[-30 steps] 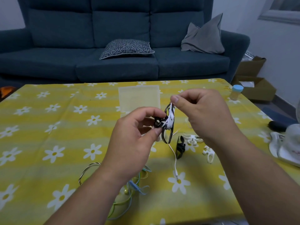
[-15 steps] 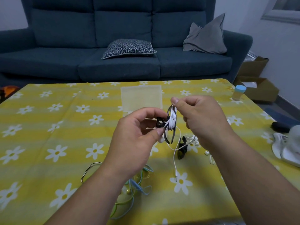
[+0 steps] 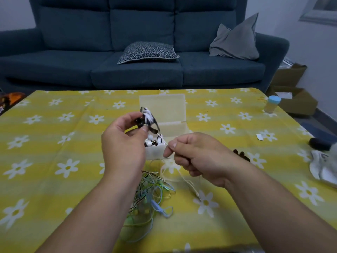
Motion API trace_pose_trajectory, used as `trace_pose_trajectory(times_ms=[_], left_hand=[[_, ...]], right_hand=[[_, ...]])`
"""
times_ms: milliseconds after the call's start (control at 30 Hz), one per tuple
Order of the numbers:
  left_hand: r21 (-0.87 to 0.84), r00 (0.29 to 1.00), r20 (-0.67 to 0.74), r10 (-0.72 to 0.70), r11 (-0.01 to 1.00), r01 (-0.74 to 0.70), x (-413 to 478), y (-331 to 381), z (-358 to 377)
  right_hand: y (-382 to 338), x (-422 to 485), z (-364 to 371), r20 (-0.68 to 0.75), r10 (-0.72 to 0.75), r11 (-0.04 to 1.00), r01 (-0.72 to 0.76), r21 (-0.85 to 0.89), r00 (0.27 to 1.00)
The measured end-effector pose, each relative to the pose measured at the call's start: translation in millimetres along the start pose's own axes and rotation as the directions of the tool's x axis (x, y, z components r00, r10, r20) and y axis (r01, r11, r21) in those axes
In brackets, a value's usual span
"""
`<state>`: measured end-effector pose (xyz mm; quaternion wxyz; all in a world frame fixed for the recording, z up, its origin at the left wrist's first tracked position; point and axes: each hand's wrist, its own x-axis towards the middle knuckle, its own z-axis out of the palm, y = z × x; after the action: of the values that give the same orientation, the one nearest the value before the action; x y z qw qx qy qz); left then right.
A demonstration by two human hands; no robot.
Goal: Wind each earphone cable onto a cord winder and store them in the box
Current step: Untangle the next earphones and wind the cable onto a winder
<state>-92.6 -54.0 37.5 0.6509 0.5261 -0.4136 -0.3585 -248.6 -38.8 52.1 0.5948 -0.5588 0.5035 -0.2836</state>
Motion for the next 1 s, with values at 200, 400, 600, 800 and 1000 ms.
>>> trace_pose_trajectory(times_ms=[200, 400, 600, 800, 1000], left_hand=[[0.031, 0.992, -0.076, -0.097, 0.995, 0.100, 12, -7, -9], [0.190, 0.999, 0.036, 0.034, 0.981, -0.040, 1, 0, -1], [0.289, 0.966, 0.217, 0.142, 0.936, -0.203, -9, 1, 2], [0.331, 0.862, 0.453, 0.226, 0.856, -0.398, -20, 2, 7], [0.238, 0.805, 0.562, 0.192, 0.894, -0.379, -31, 4, 12]], right_hand=[[-21, -14, -16, 0.025, -0.099, 0.995, 0.099, 0.020, 0.995], [-31, -21, -26, 0.015, -0.191, 0.977, 0.188, 0.100, 0.981], [-36, -24, -29, -0.064, -0.266, 0.961, 0.270, 0.064, 0.962], [-34, -24, -37, -0.225, -0.394, 0.919, 0.380, -0.106, 0.891], [-28, -17, -47, -0.442, -0.411, 0.899, 0.275, -0.340, 0.798]])
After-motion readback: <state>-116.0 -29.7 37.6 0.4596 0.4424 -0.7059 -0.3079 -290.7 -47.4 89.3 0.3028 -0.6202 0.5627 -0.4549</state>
